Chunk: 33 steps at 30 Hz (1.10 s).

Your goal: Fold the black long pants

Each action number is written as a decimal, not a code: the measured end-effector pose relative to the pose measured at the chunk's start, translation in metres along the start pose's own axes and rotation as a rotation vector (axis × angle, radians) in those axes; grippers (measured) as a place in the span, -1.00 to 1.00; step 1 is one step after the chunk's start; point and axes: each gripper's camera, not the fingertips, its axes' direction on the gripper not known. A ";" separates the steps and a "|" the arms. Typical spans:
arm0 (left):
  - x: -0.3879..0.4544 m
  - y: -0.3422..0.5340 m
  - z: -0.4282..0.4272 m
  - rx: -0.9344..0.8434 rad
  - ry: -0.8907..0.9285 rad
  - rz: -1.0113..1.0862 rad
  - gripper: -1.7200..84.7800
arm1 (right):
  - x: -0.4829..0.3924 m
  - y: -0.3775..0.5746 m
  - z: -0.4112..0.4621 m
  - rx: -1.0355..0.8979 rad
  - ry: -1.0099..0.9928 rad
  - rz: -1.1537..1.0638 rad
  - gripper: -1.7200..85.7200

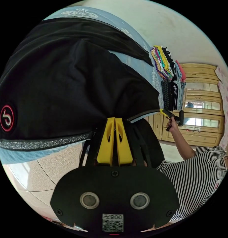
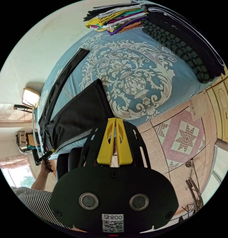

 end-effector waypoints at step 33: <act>0.011 -0.250 0.002 0.135 -0.100 0.022 -0.96 | -0.197 -0.137 0.051 -0.067 0.182 -0.250 -0.97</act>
